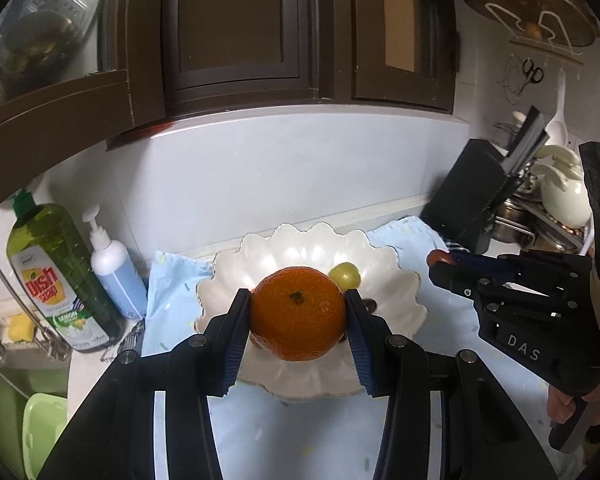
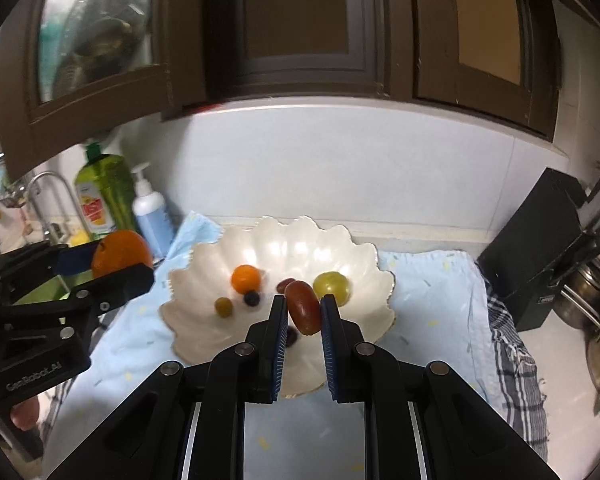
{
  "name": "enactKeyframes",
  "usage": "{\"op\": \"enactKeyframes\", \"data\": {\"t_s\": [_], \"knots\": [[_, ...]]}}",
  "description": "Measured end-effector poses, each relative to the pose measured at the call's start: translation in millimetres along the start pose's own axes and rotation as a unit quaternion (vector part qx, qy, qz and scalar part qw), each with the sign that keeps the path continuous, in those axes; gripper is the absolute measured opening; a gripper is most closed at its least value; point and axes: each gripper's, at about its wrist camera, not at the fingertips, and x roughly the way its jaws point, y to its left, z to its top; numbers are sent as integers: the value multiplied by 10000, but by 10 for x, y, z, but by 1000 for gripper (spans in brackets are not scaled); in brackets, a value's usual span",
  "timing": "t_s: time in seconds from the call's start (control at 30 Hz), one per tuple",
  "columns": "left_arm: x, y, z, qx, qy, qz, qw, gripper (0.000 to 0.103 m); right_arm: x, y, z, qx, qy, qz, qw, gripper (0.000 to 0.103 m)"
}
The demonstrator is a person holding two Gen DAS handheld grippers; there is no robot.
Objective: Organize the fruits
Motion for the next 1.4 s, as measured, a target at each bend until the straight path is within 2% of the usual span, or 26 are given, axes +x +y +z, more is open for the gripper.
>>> {"op": "enactKeyframes", "data": {"t_s": [0.43, 0.8, 1.03, 1.07, 1.17, 1.2, 1.23, 1.27, 1.33, 1.4], "knots": [[722, -4, 284, -5, 527, 34, 9986, 46, 619, -201, 249, 109, 622, -53, 9980, 18], [1407, -39, 276, 3, 1233, -49, 9924, 46, 1117, -305, 268, 96, 1174, -173, 9929, 18], [1636, -61, 241, 53, 1518, -17, 9884, 46, 1311, -358, 223, 169, 1408, -213, 9897, 18], [1664, -57, 234, 53, 1572, -16, 9876, 47, 1336, -357, 216, 170, 1436, -210, 9893, 18], [1658, -32, 251, 89, 1502, 80, 9886, 66, 1378, -341, 208, 179, 1449, -316, 9888, 19], [1637, -22, 261, 96, 1462, 133, 9891, 70, 1387, -341, 206, 197, 1465, -337, 9884, 24], [1621, -9, 272, 88, 1434, 194, 9894, 71, 1395, -344, 201, 224, 1482, -360, 9880, 39], [1594, 12, 283, 69, 1392, 283, 9898, 73, 1396, -347, 194, 262, 1479, -446, 9876, 43], [1541, 48, 298, 90, 1339, 419, 9901, 75, 1382, -343, 181, 247, 1410, -520, 9883, 45], [1493, 67, 300, 134, 1288, 576, 9899, 83, 1371, -334, 165, 306, 1426, -553, 9878, 50]]}}
